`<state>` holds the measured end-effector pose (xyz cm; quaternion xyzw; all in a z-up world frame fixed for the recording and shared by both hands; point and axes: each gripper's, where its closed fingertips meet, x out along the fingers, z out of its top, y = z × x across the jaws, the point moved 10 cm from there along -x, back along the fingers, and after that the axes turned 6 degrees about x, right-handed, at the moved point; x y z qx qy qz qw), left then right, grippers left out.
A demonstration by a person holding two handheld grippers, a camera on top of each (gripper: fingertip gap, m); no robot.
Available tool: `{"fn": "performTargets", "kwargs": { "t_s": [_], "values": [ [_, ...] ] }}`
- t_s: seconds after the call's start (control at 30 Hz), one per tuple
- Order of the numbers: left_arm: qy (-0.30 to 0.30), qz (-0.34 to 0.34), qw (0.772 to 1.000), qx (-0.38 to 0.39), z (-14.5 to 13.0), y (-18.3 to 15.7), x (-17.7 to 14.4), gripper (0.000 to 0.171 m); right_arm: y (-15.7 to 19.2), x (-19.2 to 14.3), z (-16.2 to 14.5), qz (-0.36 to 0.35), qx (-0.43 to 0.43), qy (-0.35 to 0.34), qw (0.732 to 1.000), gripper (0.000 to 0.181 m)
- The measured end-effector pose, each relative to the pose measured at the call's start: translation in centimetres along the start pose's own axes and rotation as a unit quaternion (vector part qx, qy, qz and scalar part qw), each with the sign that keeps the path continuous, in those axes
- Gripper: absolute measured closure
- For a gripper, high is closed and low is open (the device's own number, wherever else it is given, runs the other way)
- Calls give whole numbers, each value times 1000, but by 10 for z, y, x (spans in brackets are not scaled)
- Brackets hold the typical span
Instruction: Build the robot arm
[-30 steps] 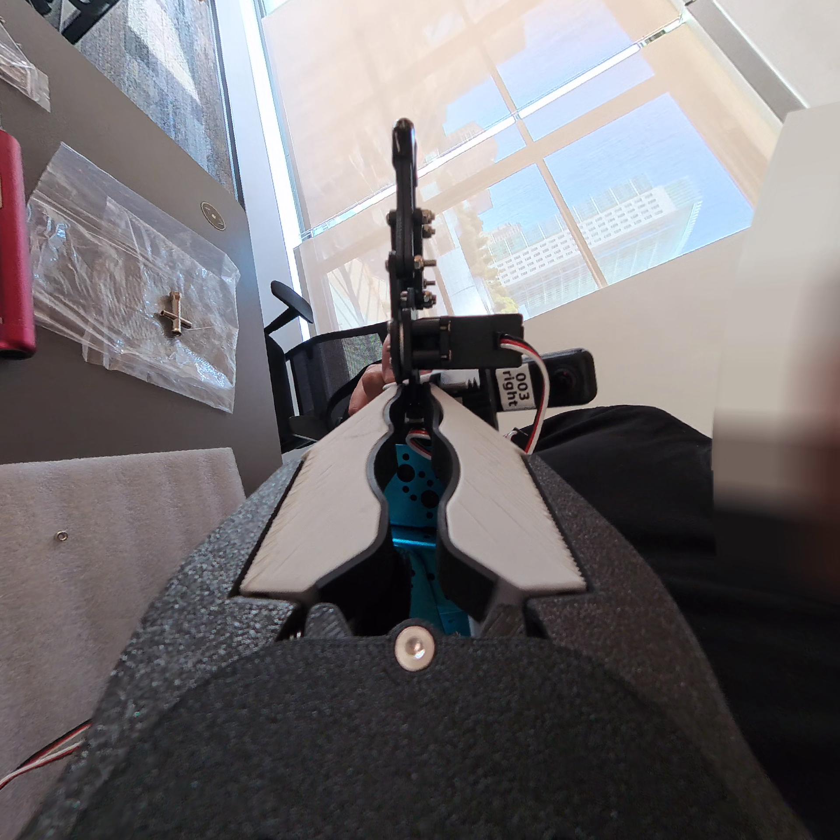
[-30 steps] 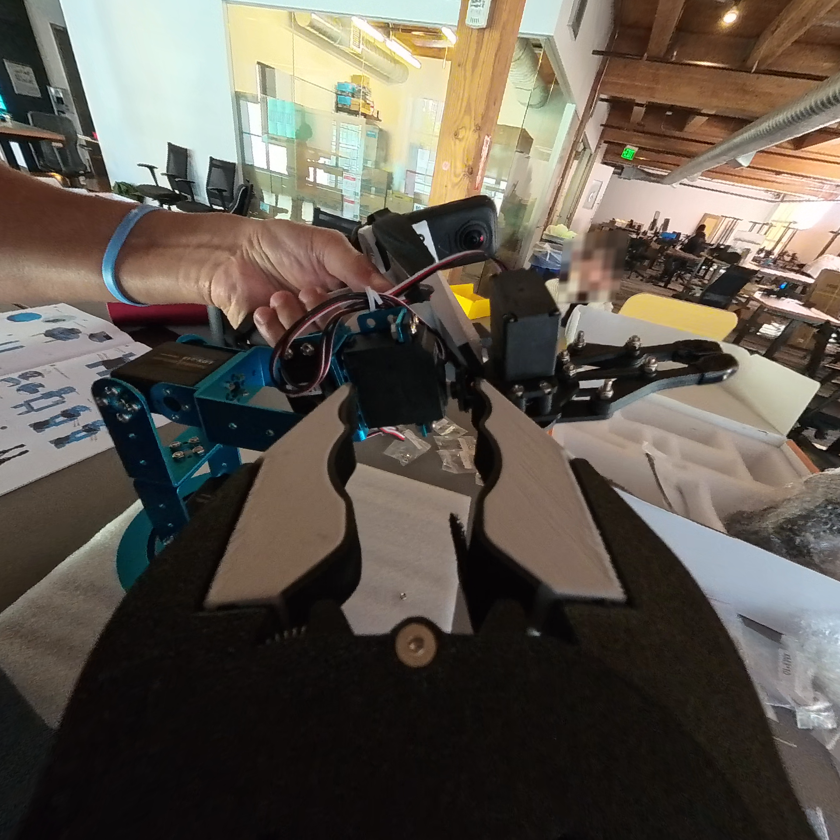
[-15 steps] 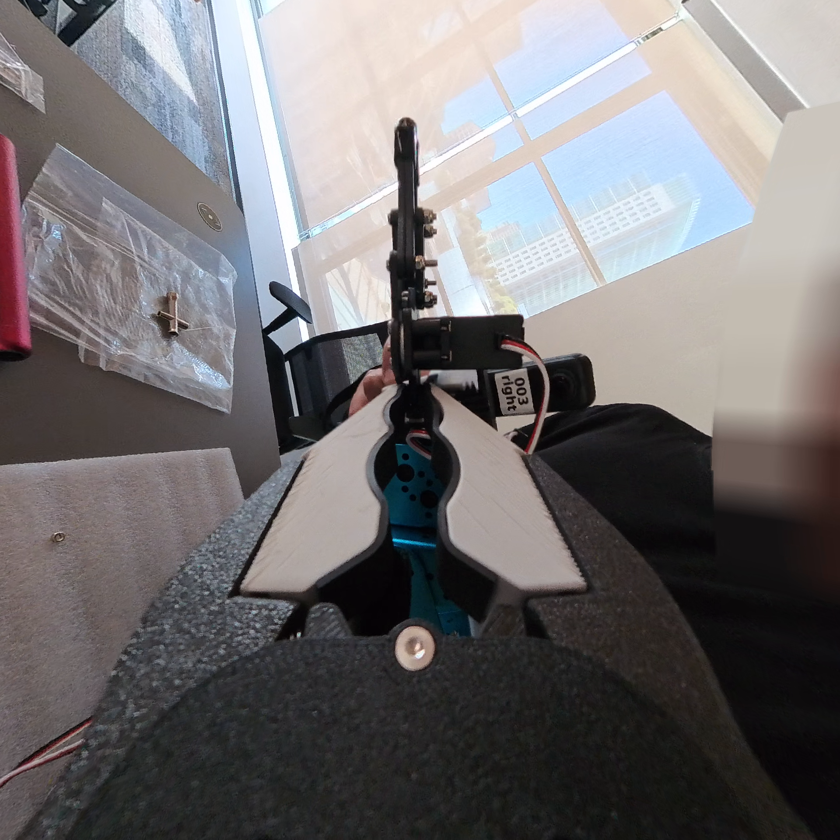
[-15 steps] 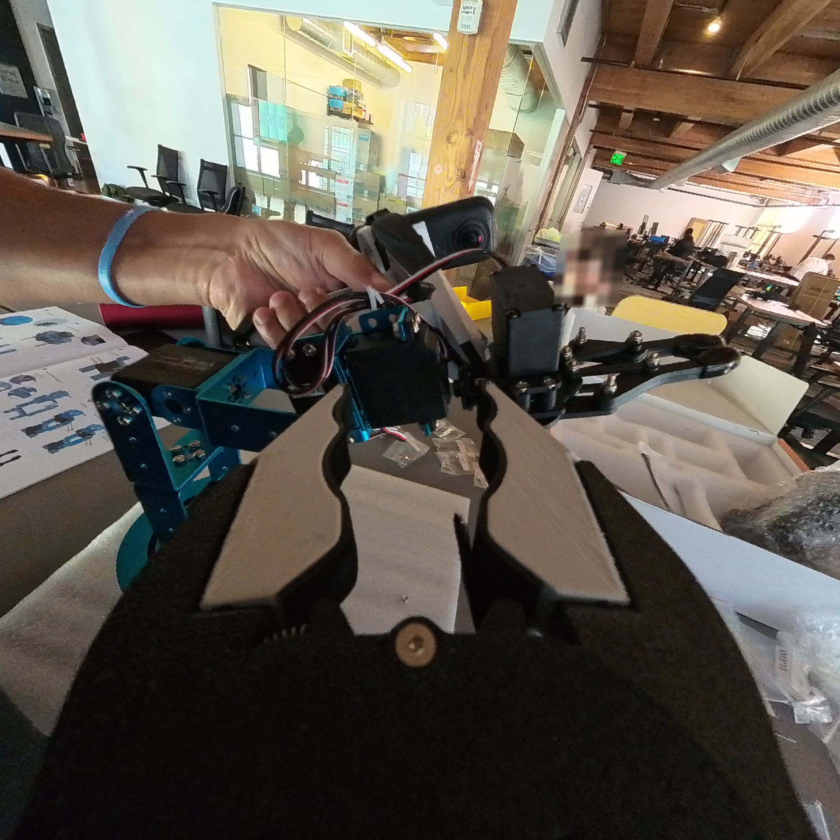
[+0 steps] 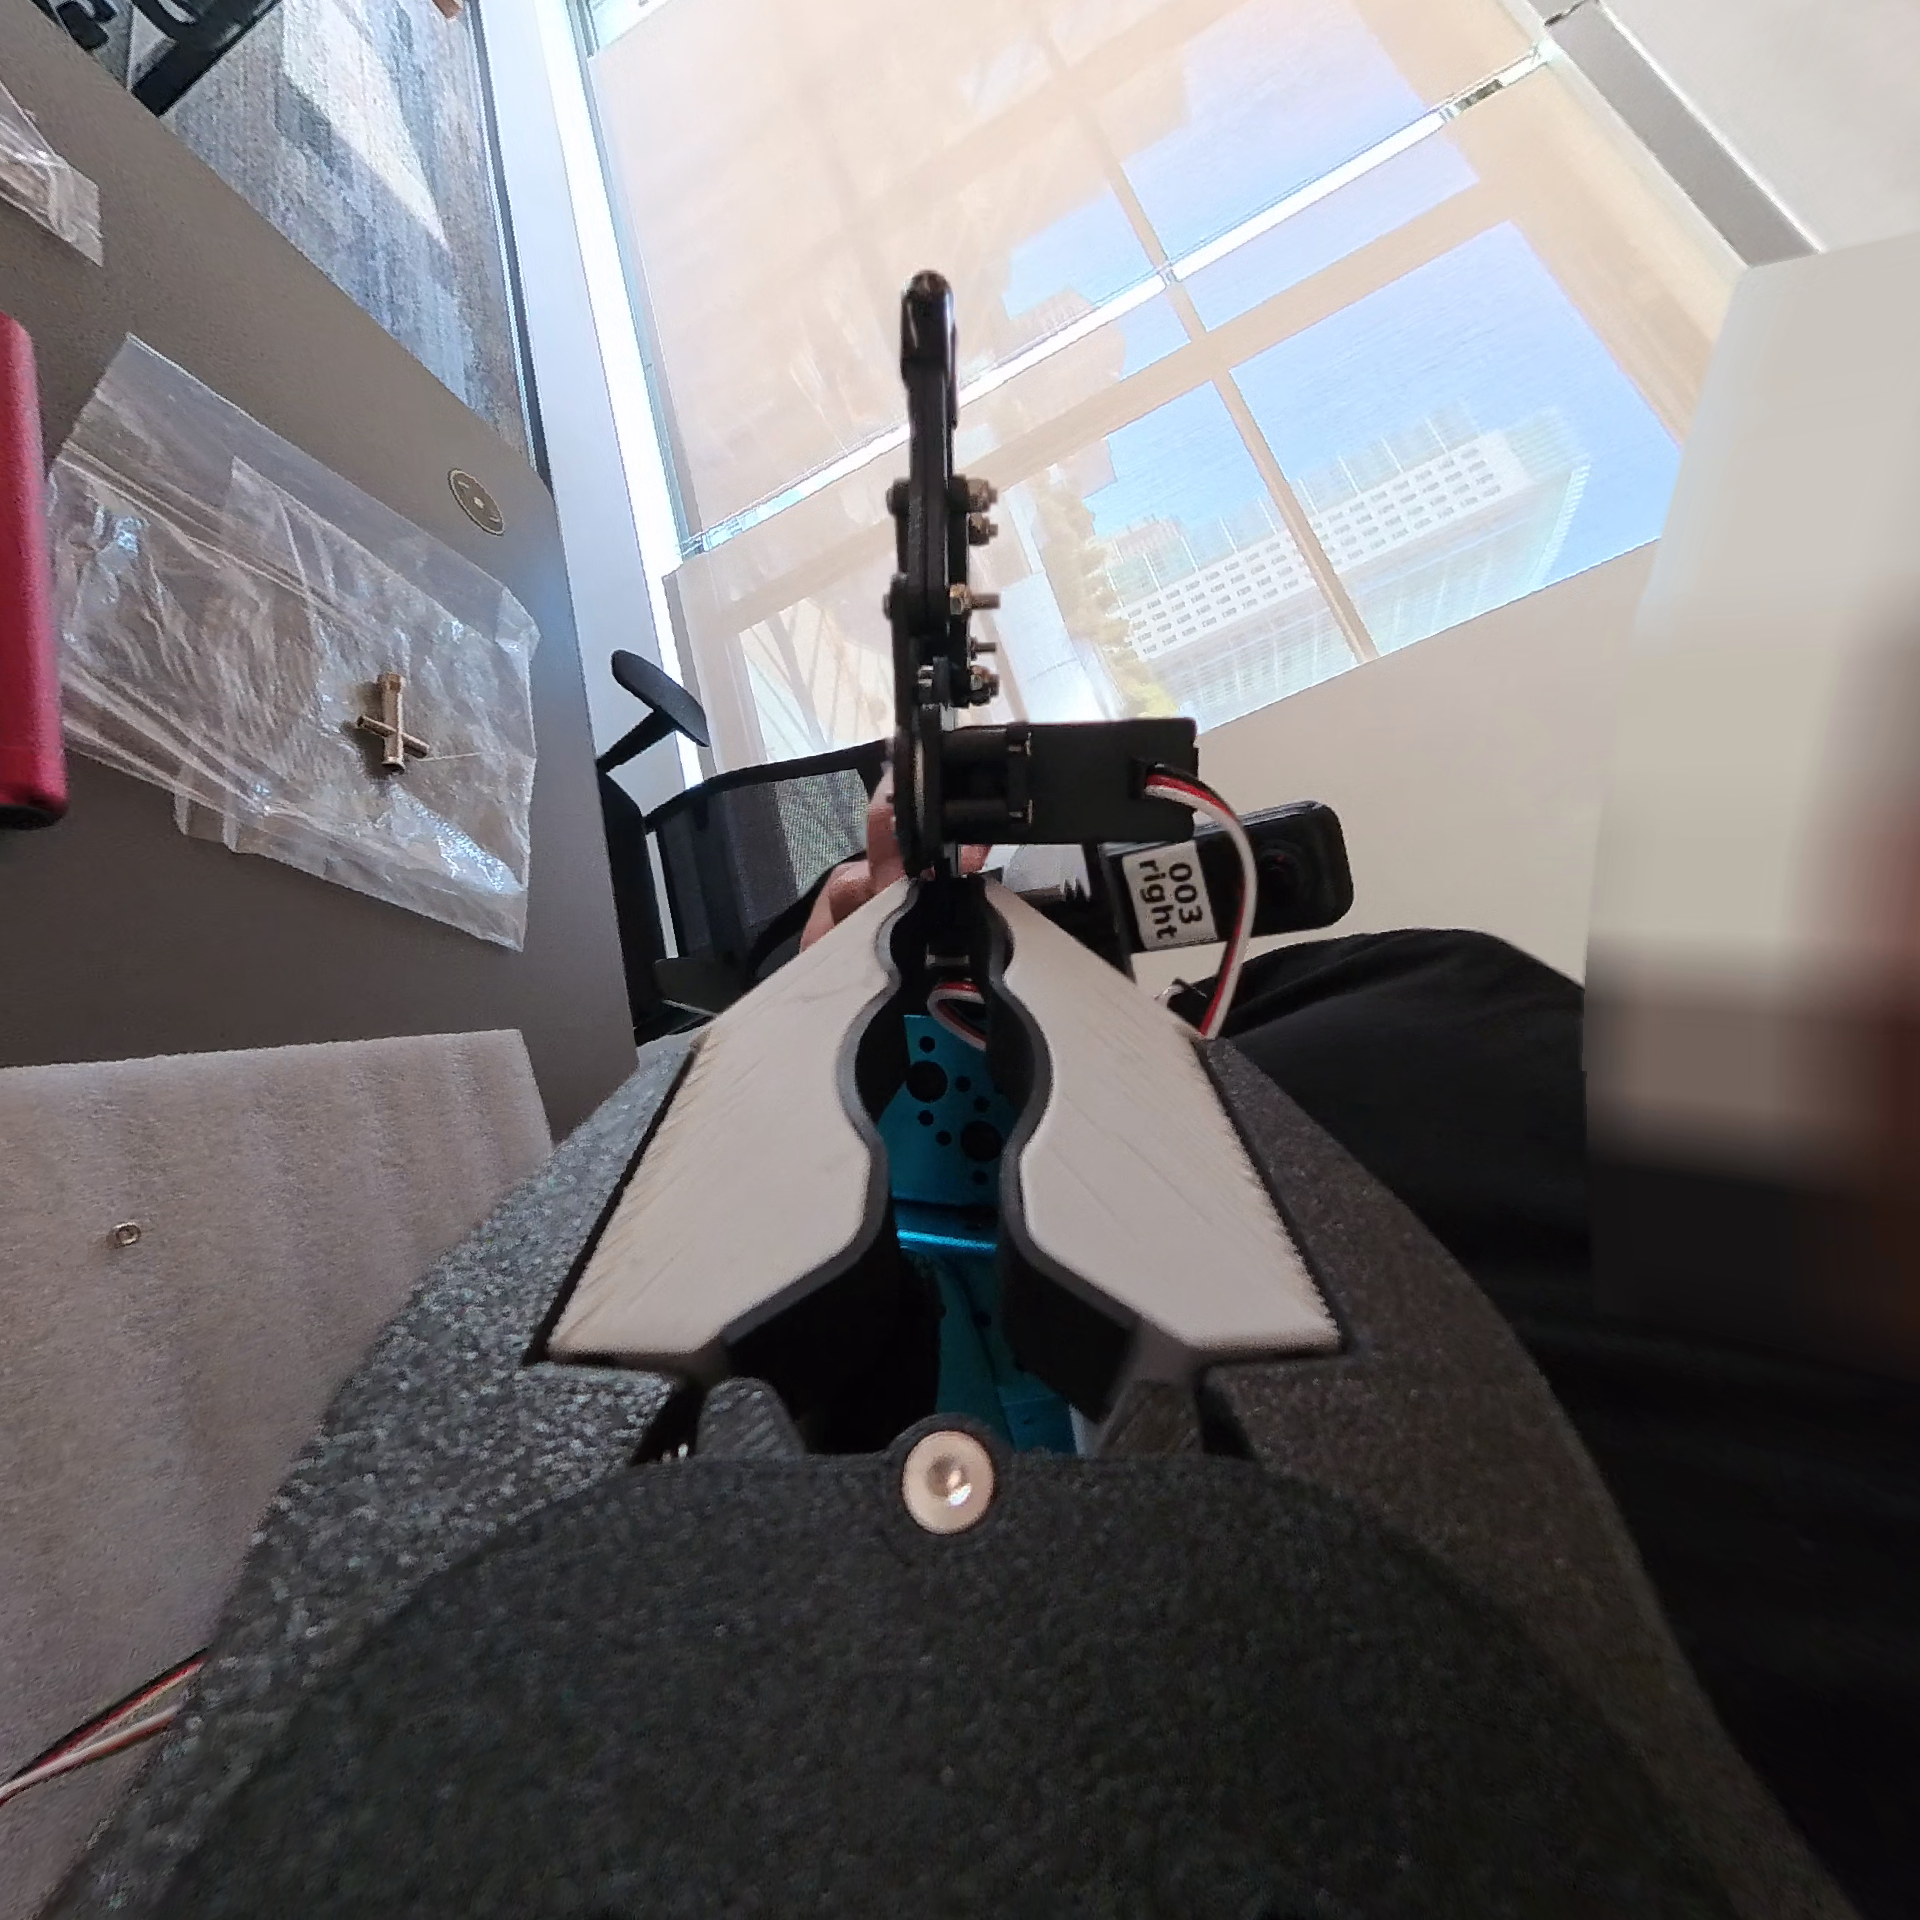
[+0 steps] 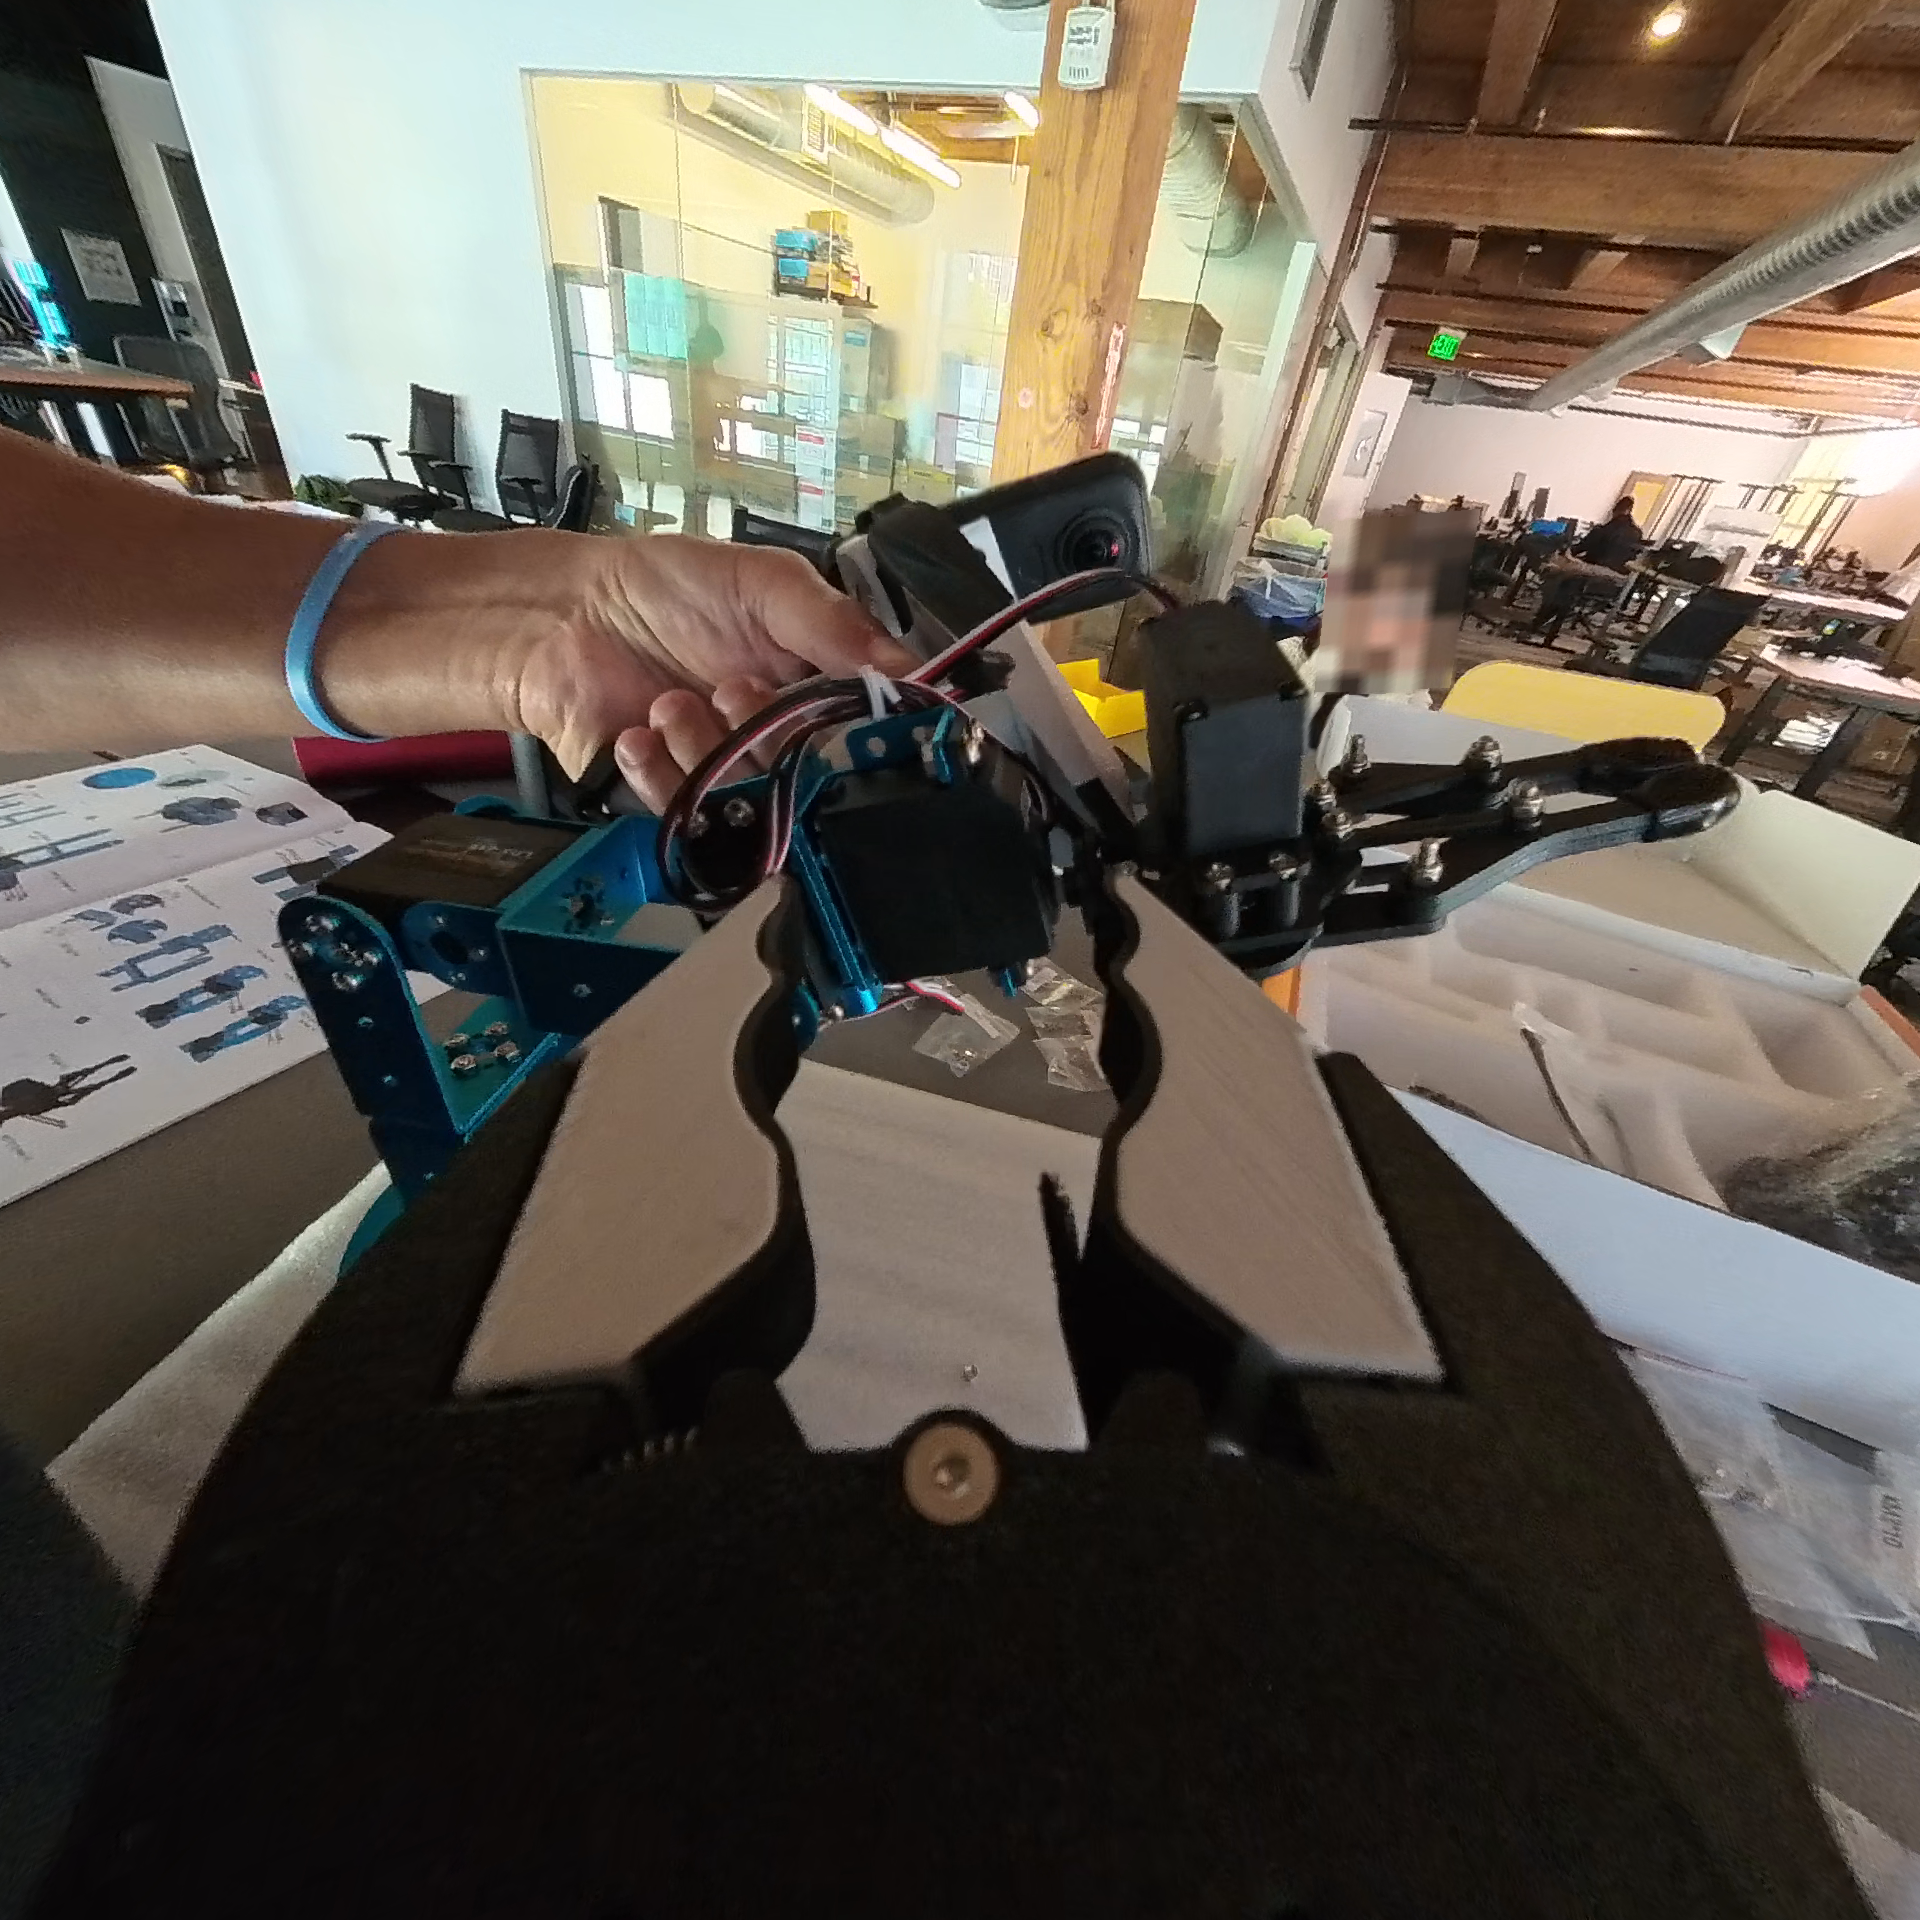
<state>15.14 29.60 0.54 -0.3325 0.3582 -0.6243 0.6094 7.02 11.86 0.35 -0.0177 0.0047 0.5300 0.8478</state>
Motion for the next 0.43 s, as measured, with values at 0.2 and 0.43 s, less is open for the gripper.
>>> {"fn": "performTargets", "kwargs": {
  "t_s": [0.2,0.43],
  "values": [
    [-6,-22,1000,0,-2,3,-1,165,-10,-17,-2,9,113,-82,990,135],
    [1,-44,999,8,1,8,-2,165,-15,-5,-27,35,376,-155,913,124]
  ]
}}
